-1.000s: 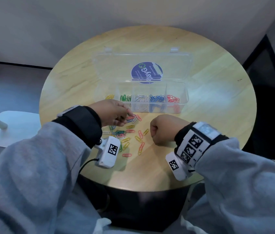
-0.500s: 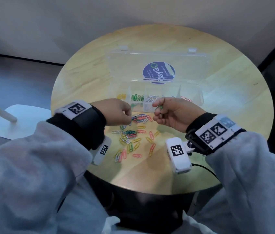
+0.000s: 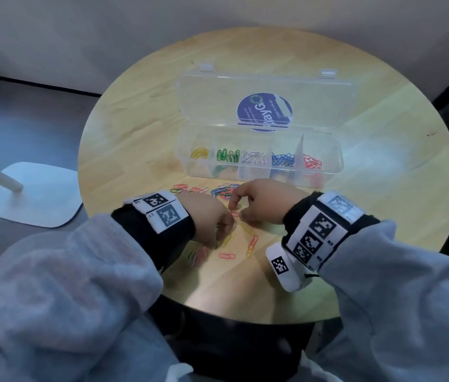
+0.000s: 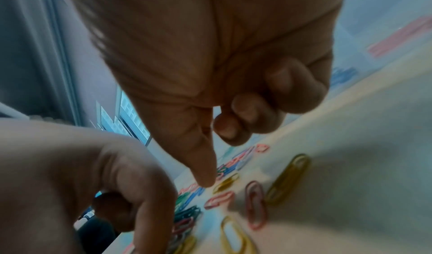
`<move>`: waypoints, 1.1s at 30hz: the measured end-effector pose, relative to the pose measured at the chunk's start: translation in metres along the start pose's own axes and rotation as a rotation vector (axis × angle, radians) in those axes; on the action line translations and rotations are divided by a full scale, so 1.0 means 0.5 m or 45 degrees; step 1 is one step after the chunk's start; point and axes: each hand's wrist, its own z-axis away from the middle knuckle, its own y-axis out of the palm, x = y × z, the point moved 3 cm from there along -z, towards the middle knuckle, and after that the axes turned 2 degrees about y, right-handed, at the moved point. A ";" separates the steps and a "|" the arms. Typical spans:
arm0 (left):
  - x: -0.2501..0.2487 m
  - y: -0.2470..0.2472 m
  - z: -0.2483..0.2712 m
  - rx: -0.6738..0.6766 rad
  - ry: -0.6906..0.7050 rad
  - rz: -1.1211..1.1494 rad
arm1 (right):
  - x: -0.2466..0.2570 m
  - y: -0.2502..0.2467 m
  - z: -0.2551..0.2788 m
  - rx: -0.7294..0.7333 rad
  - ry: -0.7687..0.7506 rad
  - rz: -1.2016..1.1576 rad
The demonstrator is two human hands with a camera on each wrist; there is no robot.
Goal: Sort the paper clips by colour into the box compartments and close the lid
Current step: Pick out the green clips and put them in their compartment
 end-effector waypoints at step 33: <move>0.193 -0.046 0.116 -0.480 -0.280 1.851 | 0.070 0.001 0.049 -0.206 0.239 0.138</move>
